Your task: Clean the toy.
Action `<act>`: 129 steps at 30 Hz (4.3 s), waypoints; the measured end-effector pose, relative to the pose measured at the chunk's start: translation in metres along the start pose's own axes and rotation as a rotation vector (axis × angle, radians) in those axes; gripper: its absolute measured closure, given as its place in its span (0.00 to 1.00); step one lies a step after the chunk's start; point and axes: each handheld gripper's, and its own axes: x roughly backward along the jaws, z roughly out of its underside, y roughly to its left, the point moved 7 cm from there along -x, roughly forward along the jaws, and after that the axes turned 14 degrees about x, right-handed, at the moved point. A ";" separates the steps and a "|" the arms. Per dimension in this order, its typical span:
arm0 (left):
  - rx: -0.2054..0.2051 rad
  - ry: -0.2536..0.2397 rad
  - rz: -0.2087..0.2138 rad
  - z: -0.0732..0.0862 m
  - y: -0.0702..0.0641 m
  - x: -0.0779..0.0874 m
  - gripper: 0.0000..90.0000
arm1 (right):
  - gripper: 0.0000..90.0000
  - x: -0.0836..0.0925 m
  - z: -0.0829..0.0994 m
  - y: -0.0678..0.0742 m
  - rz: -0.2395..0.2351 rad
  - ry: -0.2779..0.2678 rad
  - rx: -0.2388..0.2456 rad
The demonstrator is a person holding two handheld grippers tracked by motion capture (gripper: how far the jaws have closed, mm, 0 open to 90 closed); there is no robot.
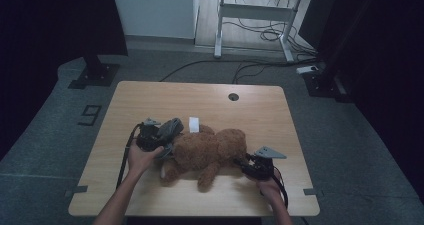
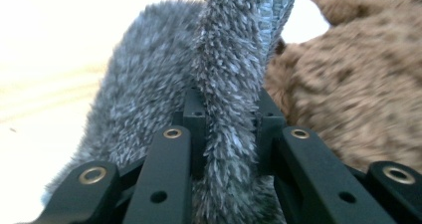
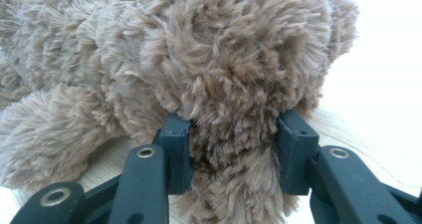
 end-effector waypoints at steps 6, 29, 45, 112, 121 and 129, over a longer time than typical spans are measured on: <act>-0.071 -0.069 0.066 -0.019 -0.043 0.016 0.83 | 0.63 -0.001 0.000 -0.001 0.002 -0.002 0.001; -0.333 0.019 0.119 -0.017 -0.196 -0.061 0.83 | 0.63 -0.001 0.002 0.000 0.008 0.000 0.007; -0.097 0.023 -0.016 -0.020 -0.040 -0.030 0.83 | 0.63 -0.002 0.004 0.000 0.001 0.007 0.013; -0.173 -0.111 0.224 0.049 -0.109 -0.004 0.84 | 0.14 0.016 -0.038 -0.014 -0.005 -0.030 -0.068; -0.177 -0.121 0.248 0.058 -0.113 0.001 0.84 | 0.00 -0.022 -0.041 -0.009 -0.061 0.135 -0.055; -0.172 -0.125 0.259 0.064 -0.115 0.002 0.84 | 0.04 -0.034 -0.028 -0.005 -0.142 0.177 -0.108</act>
